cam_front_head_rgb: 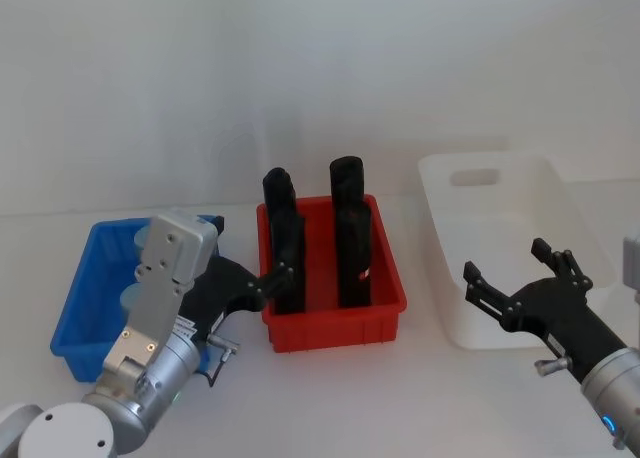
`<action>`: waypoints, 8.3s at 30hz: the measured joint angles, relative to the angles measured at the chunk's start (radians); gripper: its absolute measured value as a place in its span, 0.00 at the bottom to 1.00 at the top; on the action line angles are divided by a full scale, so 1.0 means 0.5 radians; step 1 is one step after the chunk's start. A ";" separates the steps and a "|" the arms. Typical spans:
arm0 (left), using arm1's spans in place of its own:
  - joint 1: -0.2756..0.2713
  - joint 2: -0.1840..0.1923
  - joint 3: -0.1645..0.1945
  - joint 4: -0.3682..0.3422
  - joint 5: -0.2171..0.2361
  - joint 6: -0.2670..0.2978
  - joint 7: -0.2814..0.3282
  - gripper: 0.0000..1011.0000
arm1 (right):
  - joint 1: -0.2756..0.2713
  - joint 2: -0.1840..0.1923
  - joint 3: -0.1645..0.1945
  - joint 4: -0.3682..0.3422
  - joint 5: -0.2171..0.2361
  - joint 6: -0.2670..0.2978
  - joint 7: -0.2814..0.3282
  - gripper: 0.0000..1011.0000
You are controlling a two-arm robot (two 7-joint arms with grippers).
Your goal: Pick the cotton swabs from the blue box and place them into the white box.
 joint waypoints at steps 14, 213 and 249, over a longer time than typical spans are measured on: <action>0.002 0.080 -0.112 0.025 -0.183 0.172 0.028 0.99 | 0.000 0.000 0.000 0.000 0.000 0.000 0.000 0.99; -0.624 -0.041 -0.196 0.203 -0.373 0.713 -1.573 0.64 | 0.077 0.121 -0.041 -0.139 -0.042 0.123 0.854 0.99; -0.626 -0.043 -0.196 0.203 -0.373 0.713 -1.577 0.64 | 0.334 -0.052 -0.107 0.083 -0.215 0.161 0.788 0.99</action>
